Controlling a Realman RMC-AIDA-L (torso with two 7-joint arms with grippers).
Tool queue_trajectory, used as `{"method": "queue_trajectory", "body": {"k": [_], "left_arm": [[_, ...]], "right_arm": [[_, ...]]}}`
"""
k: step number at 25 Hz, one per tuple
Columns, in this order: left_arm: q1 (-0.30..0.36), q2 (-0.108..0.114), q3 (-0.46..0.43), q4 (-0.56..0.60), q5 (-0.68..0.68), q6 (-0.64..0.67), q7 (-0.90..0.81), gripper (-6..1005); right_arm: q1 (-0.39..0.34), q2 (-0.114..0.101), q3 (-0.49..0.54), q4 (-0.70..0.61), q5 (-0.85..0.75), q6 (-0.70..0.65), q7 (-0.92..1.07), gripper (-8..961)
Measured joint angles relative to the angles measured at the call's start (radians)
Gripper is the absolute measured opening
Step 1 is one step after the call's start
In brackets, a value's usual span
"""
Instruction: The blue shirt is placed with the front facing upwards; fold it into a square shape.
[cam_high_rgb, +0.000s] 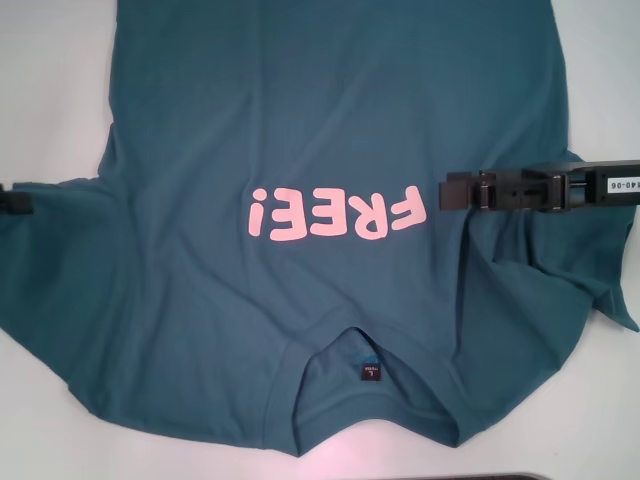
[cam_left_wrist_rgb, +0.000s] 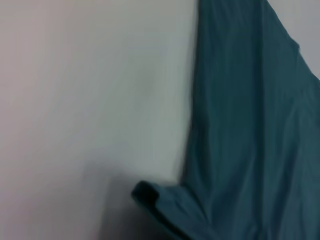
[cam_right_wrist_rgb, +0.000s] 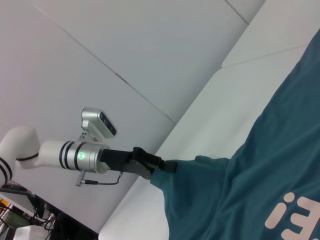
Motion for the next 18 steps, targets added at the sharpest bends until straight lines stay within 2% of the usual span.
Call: {"method": "queue_trajectory", "body": {"k": [9, 13, 18], "left_arm": [[-0.013, -0.043, -0.011, -0.064, -0.006, 0.154, -0.031, 4], [-0.02, -0.083, -0.013, -0.069, -0.01, 0.17, -0.04, 4], [-0.039, -0.142, -0.013, -0.063, -0.01, 0.117, -0.041, 3]], "right_arm": [[0.001, 0.0, -0.002, 0.001, 0.0, 0.0, 0.002, 894], [-0.002, -0.001, 0.0, 0.003, 0.0, 0.001, 0.001, 894], [-0.001, -0.002, -0.002, 0.004, 0.0, 0.001, 0.002, 895]]}}
